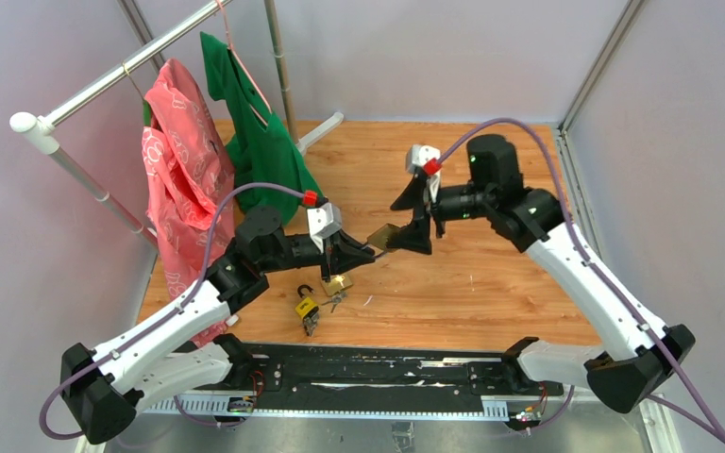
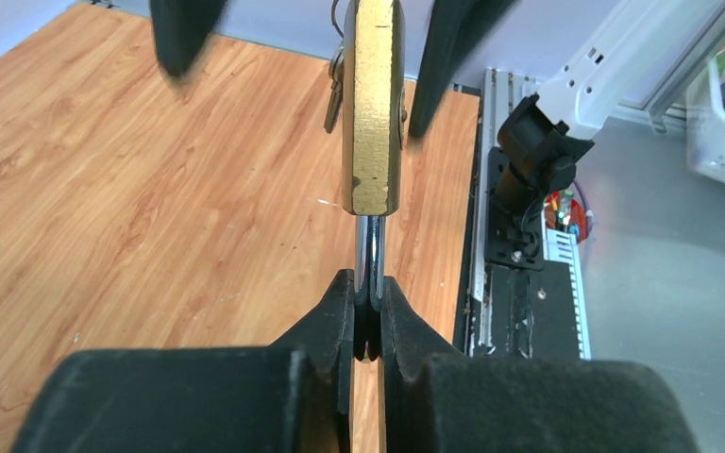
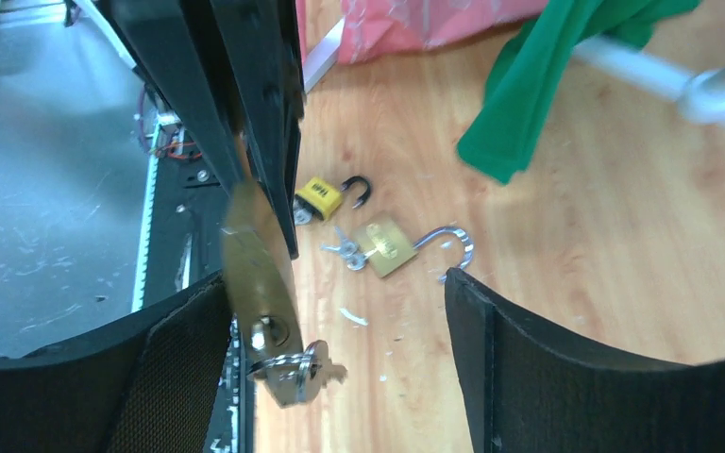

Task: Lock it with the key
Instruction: Lock the lock.

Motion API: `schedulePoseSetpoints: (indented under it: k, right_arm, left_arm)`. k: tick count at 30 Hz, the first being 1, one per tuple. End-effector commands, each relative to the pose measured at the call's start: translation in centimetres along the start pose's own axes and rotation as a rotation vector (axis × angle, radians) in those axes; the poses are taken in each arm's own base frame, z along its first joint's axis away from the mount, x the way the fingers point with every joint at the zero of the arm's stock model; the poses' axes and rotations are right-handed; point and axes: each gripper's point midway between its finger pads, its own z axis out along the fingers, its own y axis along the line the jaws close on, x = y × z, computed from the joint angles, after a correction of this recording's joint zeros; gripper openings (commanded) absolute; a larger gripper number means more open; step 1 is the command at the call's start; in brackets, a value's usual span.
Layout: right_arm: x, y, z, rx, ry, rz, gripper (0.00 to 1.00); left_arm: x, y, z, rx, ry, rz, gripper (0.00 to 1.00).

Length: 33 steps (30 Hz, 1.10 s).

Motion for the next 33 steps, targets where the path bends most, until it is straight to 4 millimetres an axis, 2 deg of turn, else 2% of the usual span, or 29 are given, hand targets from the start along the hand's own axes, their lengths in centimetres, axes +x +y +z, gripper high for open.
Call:
schedulePoseSetpoints:
  k: [1, 6, 8, 11, 13, 14, 17, 19, 21, 22, 23, 24, 26, 28, 33]
  right_arm:
    - [-5.2, 1.7, -3.8, -0.001, -0.027, -0.083, 0.82]
    - [-5.7, 3.7, -6.0, -0.018, 0.059, -0.056, 0.83]
    - [-5.5, 2.9, -6.4, 0.053, 0.08, -0.036, 0.83]
    - [-3.7, 1.8, -6.3, 0.122, 0.119, -0.026, 0.72]
    - [-2.2, 1.3, -5.9, 0.137, 0.14, -0.015, 0.72]
    - [-1.2, 1.0, -5.5, 0.14, 0.15, -0.002, 0.72]
    - [0.7, 0.1, -4.5, 0.167, 0.134, 0.004, 0.71]
    - [1.8, -0.6, -3.4, 0.183, 0.082, -0.021, 0.69]
    - [2.2, -1.1, -2.2, 0.187, -0.007, -0.076, 0.67]
    - [1.3, -1.3, -1.7, 0.193, -0.081, -0.141, 0.66]
    - [2.0, -1.4, -1.3, 0.193, -0.099, -0.144, 0.66]
    - [1.5, -1.5, -1.0, 0.2, -0.146, -0.181, 0.66]
    - [1.9, -1.9, -0.3, 0.211, -0.163, -0.18, 0.66]
    - [2.1, -2.5, 0.2, 0.223, -0.166, -0.17, 0.7]
    - [2.0, -2.4, 1.7, 0.183, -0.163, -0.194, 0.75]
  left_arm:
    - [-2.3, 0.0, -0.4, 0.004, -0.076, 0.133, 0.0]
    - [-2.2, 0.2, -0.7, -0.007, -0.065, 0.194, 0.0]
    - [-1.8, 0.4, -0.7, -0.008, -0.042, 0.21, 0.0]
    - [-0.6, 0.9, -1.0, -0.019, 0.033, 0.259, 0.0]
    - [1.4, 1.7, -1.8, -0.027, 0.164, 0.324, 0.0]
    - [2.1, 2.7, -2.5, -0.054, 0.244, 0.407, 0.0]
    - [4.4, 4.3, -5.5, -0.051, 0.523, 0.542, 0.0]
    - [4.1, 5.1, -7.1, -0.059, 0.66, 0.575, 0.0]
    - [2.3, 6.4, -7.4, -0.1, 0.734, 0.605, 0.0]
    - [1.3, 6.4, -7.6, -0.099, 0.772, 0.619, 0.0]
    - [1.0, 6.5, -7.8, -0.1, 0.809, 0.626, 0.0]
    - [0.6, 6.5, -7.8, -0.1, 0.83, 0.629, 0.0]
    - [0.1, 6.0, -7.7, -0.094, 0.837, 0.624, 0.0]
    - [-0.2, 5.6, -7.5, -0.097, 0.835, 0.638, 0.0]
    - [-0.6, 5.2, -7.0, -0.105, 0.827, 0.623, 0.0]
